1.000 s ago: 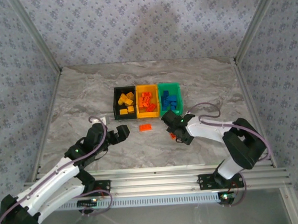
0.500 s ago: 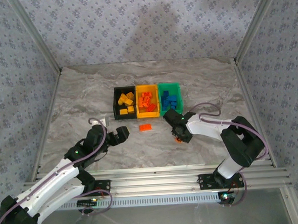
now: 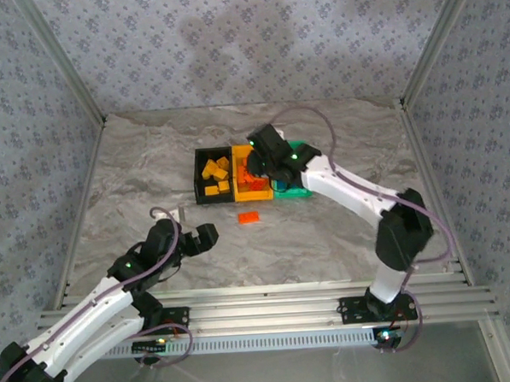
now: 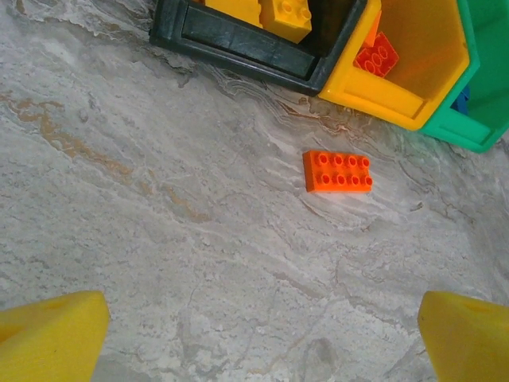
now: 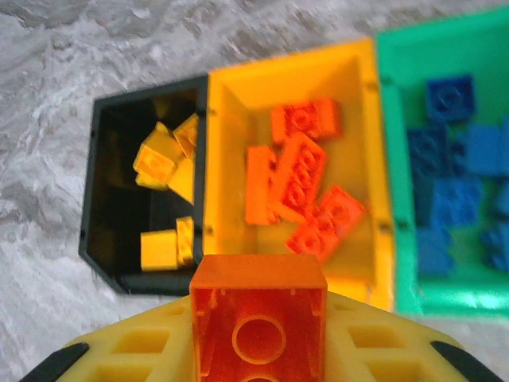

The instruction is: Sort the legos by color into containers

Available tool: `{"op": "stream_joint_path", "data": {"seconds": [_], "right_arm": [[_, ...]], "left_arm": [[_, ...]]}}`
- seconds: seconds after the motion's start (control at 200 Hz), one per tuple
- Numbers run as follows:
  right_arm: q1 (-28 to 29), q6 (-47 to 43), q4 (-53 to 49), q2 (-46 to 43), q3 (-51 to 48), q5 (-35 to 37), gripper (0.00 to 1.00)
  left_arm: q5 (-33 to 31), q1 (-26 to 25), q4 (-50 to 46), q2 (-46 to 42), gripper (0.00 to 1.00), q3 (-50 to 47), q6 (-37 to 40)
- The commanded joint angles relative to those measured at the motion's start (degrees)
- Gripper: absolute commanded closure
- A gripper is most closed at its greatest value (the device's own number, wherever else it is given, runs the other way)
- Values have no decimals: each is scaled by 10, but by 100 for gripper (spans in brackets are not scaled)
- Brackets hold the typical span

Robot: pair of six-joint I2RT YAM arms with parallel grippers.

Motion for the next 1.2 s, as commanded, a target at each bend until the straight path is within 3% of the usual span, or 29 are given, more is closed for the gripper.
{"op": "stream_joint_path", "data": {"seconds": [0.0,0.28,0.33,0.405,0.515,0.645,0.829,0.854,0.904,1.029,1.194], "right_arm": [[-18,-79,-32,97,74,-15,65],[-35,-91,-64,208,186,12,60],[-38,-86,-62,211,186,8,53],[-41,-85,-60,207,188,6,33],[-32,-100,-51,181,183,25,24],[-6,-106,-16,117,126,43,20],[51,-75,45,13,-28,59,15],[61,-69,51,3,-50,59,1],[77,-56,62,-11,-85,67,0],[104,-18,80,-7,-143,70,0],[122,-5,84,53,-141,75,0]], "left_arm": [[4,1,-33,-9,0,14,0],[-4,0,-67,-50,0,13,-10],[-7,1,-71,-55,0,12,-10],[-7,1,-77,-60,0,12,-10],[-9,1,-79,-64,0,11,-10],[-11,1,-81,-70,0,11,-12],[-22,1,-86,-85,0,7,-16],[-25,1,-88,-87,0,6,-18],[-27,1,-90,-90,0,5,-19],[-31,1,-92,-92,0,2,-24],[-32,1,-95,-92,0,1,-26]]}}
